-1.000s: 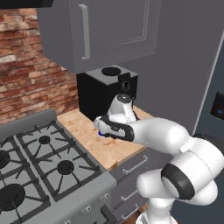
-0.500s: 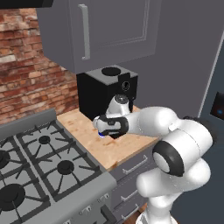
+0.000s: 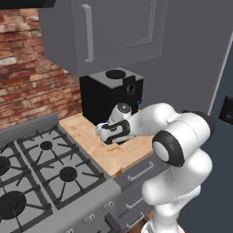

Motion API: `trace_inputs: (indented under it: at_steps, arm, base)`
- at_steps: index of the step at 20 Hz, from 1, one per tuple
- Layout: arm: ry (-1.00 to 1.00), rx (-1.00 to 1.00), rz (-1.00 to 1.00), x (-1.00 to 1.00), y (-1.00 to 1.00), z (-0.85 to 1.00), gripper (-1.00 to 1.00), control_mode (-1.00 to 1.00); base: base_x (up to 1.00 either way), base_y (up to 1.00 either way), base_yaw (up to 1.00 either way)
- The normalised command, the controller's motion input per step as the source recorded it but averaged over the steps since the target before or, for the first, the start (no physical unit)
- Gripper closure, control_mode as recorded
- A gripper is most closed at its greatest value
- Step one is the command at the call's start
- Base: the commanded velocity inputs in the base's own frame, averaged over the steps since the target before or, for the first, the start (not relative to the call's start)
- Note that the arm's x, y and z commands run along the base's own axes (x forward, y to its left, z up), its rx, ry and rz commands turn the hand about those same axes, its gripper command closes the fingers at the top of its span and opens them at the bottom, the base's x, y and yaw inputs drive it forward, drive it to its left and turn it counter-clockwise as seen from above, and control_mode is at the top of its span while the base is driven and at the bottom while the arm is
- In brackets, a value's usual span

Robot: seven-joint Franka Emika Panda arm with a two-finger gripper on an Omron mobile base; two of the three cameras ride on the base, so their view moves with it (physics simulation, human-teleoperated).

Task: Take the bottled waters from the counter and place them in the freezer to freeze. Close the freezer door after placing the bottles.

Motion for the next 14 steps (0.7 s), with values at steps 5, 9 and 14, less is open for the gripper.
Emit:
trace_inputs:
  at_steps: [5, 9, 14]
  arm:
    - [-0.07, 0.0, 0.0, 0.41, 0.13, -0.15, -1.0, -1.0]
    - [-0.07, 0.0, 0.0, 0.48, 0.09, -0.13, 1.0, -1.0]
    - [-0.01, 0.0, 0.0, 0.11, 0.01, -0.01, 1.0, -1.0]
  base:
    - [0.0, 0.0, 0.0]
    - [0.0, 0.0, 0.0]
    - [0.0, 0.0, 0.0]
